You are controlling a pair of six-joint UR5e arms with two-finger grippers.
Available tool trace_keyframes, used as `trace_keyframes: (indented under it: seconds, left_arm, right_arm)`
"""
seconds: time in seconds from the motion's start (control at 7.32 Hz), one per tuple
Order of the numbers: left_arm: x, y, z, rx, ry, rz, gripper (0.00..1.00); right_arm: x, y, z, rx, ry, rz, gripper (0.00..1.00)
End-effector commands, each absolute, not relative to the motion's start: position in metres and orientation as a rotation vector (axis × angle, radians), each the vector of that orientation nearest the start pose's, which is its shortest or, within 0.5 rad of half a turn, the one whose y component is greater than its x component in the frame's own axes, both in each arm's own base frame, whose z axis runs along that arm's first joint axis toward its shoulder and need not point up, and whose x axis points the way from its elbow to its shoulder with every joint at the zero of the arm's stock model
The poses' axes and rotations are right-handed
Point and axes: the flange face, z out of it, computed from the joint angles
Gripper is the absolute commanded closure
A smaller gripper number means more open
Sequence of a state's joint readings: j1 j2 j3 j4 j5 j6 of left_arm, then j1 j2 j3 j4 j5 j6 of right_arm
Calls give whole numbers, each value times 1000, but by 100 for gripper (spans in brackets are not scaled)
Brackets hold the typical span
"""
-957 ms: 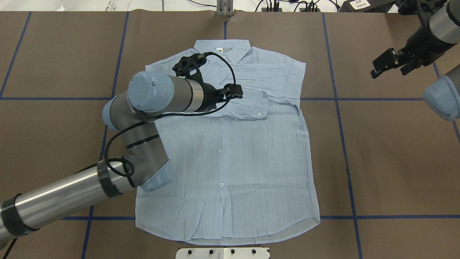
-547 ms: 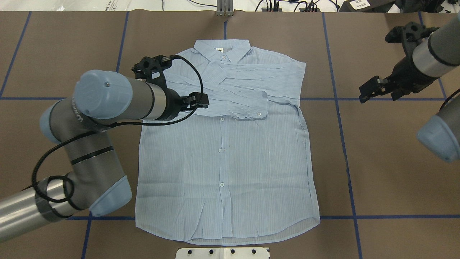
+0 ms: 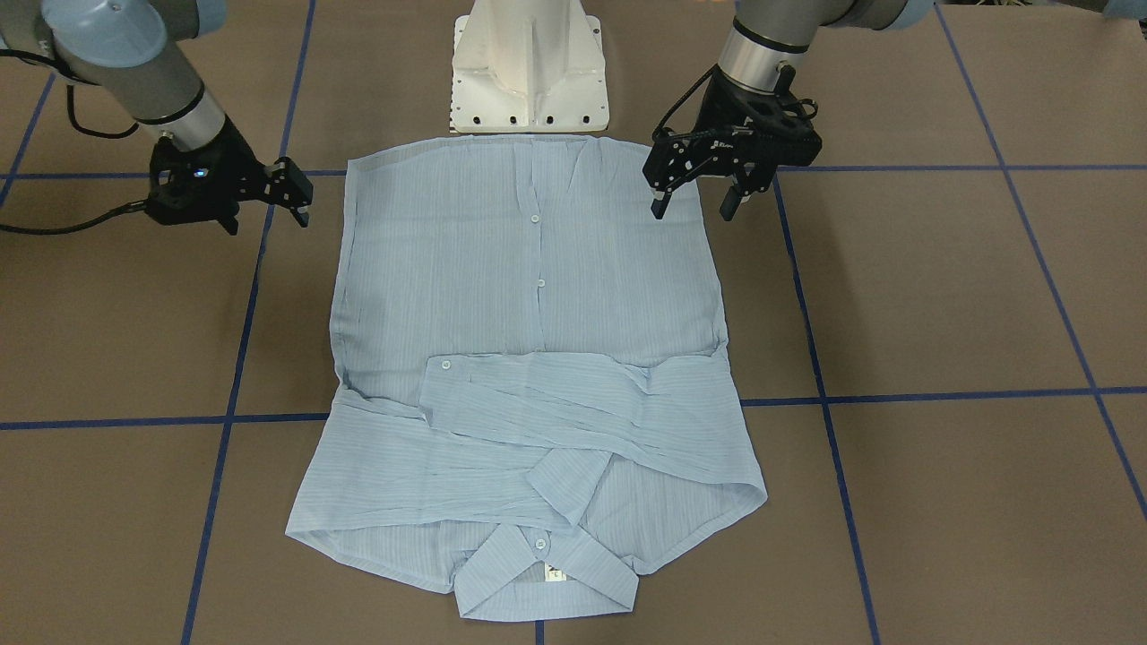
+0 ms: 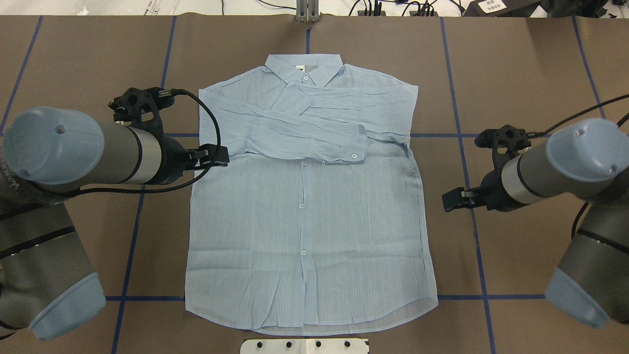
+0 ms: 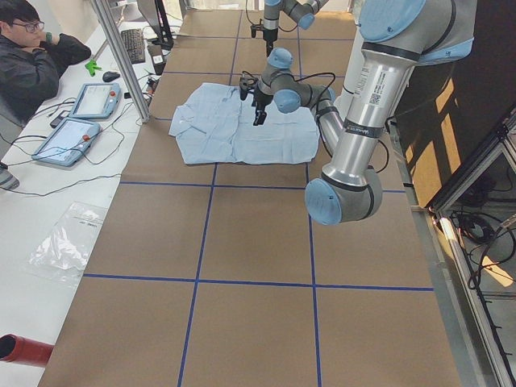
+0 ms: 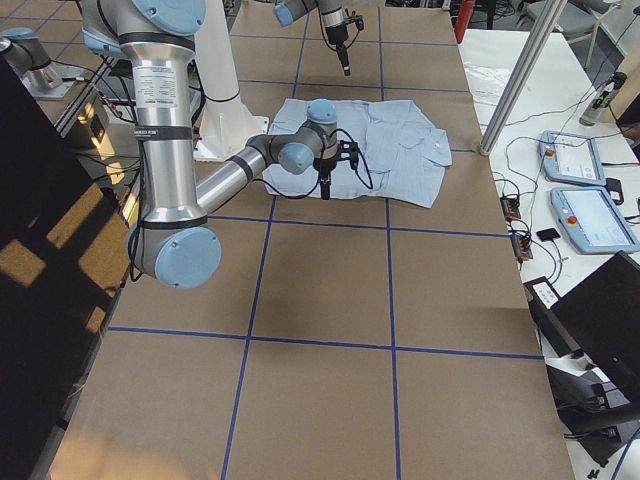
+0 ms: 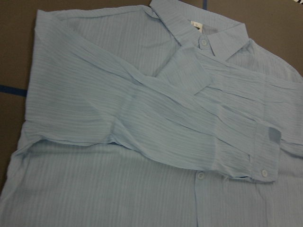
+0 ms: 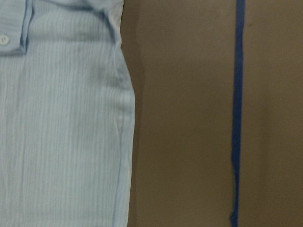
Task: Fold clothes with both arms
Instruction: 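Withdraw the left gripper beside the shirt while the right gripper reaches the hem corner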
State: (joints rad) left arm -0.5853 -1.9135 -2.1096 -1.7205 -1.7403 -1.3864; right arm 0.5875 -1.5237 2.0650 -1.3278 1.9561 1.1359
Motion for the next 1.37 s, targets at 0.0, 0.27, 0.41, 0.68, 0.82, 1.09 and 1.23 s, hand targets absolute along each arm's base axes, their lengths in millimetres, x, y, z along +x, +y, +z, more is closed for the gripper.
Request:
trace_keyframes:
  seconds: [0.0, 0.27, 0.41, 0.68, 0.82, 1.09, 1.23]
  left_arm:
    - [369, -384, 229, 248, 1009, -277, 0]
    - [372, -382, 229, 247, 1009, -271, 0]
    - [373, -381, 227, 247, 1012, -270, 0]
    - [373, -382, 226, 248, 1014, -269, 1]
    - [374, -382, 227, 247, 1012, -269, 1]
    - [374, -382, 229, 246, 1008, -270, 1]
    - [374, -382, 229, 244, 1009, -269, 1]
  right_arm:
    - [-410, -291, 384, 37, -837, -6, 0]
    - [-444, -246, 385, -17, -823, -2, 4]
    - [-448, -239, 389, -24, -814, -15, 10]
    - [-450, -238, 395, -30, -801, -15, 24]
    - [-450, -238, 398, -32, -796, -15, 30]
    - [-450, -238, 398, -38, -797, -18, 44]
    - [-450, -237, 397, -41, -799, -19, 49]
